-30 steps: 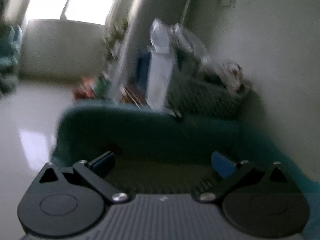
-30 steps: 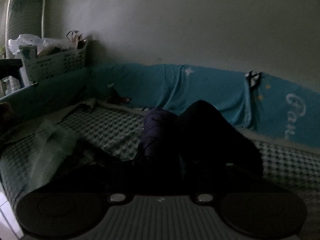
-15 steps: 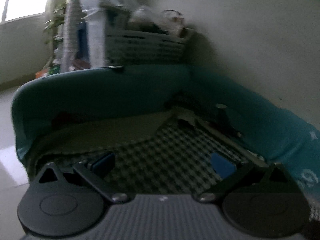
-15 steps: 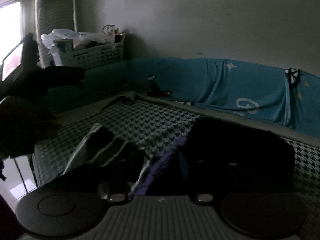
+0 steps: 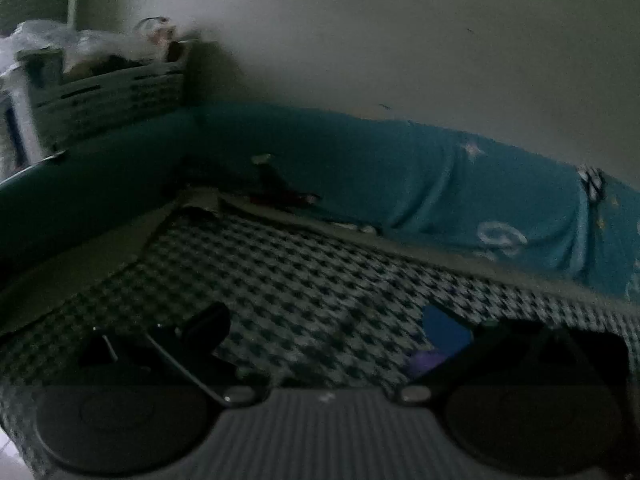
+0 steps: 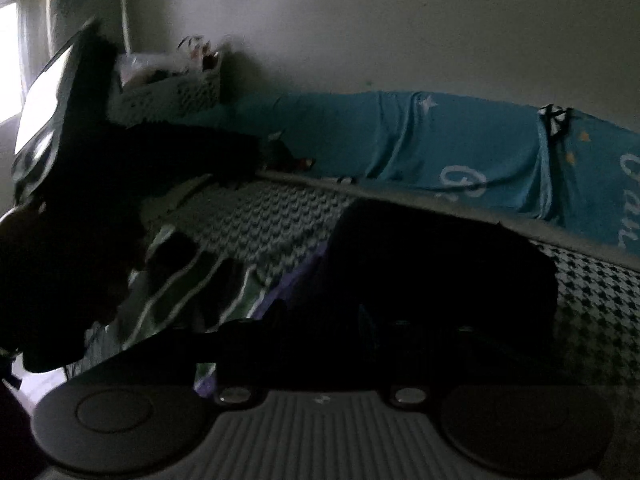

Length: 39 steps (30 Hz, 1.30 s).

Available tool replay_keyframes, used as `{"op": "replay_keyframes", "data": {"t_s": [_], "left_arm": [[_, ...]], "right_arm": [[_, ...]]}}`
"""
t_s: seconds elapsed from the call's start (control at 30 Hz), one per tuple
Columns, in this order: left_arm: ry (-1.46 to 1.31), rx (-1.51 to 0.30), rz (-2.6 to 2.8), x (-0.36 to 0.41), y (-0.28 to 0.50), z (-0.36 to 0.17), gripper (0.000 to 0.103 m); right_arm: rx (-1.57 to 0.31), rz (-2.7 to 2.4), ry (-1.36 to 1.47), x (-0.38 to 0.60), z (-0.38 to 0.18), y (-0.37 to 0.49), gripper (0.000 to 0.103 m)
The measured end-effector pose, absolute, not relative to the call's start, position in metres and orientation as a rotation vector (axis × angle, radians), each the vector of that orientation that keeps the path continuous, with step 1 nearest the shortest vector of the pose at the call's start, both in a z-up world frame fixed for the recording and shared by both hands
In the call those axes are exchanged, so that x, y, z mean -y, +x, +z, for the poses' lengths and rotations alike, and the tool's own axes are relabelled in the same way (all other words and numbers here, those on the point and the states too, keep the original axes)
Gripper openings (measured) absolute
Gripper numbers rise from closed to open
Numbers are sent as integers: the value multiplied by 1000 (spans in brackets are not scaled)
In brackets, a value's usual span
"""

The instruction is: Fold clothes

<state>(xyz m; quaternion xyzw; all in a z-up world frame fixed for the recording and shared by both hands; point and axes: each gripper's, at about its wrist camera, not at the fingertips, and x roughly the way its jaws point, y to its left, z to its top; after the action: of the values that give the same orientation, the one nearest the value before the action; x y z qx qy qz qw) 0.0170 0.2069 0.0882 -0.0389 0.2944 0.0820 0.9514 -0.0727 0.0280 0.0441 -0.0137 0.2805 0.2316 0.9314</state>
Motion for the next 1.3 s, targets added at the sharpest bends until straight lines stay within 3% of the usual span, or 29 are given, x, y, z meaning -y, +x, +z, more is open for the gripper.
{"op": "replay_keyframes", "data": {"t_s": [0.3,0.77,1.3], "left_arm": [[-9,-656,134,-173,39,58,103],[28,-798,280,-180,73,11,103],[107,-759,140,-168,-2,51,103]], "right_arm": [[-635,526,-40,-32,30,-74,38],[-633,547,-192,-56,1,-89,43],[-670,310,-8,-13,34,-102,52]]}}
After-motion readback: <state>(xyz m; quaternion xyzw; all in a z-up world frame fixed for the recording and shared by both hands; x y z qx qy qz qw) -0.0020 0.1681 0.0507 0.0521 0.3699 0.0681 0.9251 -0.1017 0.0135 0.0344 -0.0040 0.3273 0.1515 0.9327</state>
